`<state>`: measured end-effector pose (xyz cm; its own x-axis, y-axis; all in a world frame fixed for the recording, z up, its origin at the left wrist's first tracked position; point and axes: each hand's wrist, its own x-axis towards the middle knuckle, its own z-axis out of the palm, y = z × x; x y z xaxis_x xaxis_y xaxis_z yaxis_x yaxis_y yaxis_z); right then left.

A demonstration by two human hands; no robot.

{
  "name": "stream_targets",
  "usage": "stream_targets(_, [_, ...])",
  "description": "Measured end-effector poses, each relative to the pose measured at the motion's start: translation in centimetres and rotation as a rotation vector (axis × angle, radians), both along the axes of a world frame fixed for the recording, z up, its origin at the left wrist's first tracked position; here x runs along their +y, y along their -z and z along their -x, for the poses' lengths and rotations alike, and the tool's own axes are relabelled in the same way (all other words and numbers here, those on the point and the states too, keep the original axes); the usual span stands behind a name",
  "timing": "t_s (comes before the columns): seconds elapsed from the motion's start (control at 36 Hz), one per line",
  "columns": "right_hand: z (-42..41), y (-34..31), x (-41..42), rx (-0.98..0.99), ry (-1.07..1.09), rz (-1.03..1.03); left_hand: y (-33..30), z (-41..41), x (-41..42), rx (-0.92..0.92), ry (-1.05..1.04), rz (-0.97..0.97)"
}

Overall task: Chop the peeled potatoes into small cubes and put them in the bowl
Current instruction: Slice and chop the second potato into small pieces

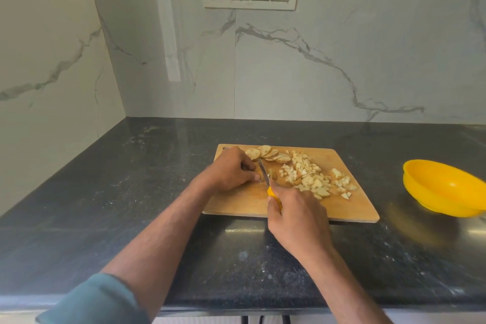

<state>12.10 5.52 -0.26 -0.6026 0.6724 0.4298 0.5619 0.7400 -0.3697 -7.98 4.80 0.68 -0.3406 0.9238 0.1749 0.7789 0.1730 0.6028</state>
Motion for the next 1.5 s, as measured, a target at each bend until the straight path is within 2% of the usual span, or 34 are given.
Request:
stream_targets(0.25, [0.4, -0.1, 0.2, -0.051, -0.019, 0.002, 0.3, 0.2, 0.4, 0.026, -0.017, -0.007])
stream_targets(0.69, [1.9, -1.1, 2.6, -0.105, -0.096, 0.187, 0.4, 0.2, 0.5, 0.043, -0.036, 0.007])
stream_targets(0.97, [1.6, -1.1, 1.8, -0.192, -0.061, 0.075, 0.7, -0.3, 0.3, 0.019, -0.049, -0.031])
stream_targets(1.11, [0.3, -1.2, 1.2, -0.158, -0.102, 0.068, 0.6, -0.2, 0.4, 0.028, -0.052, -0.027])
stream_targets(1.28, [-0.1, -0.5, 0.4, -0.11, -0.016, 0.02, 0.6, -0.3, 0.3, 0.021, -0.072, -0.024])
stream_targets(1.5, [-0.1, 0.2, 1.0, 0.036, -0.023, 0.038, 0.5, 0.2, 0.0, 0.024, -0.063, -0.028])
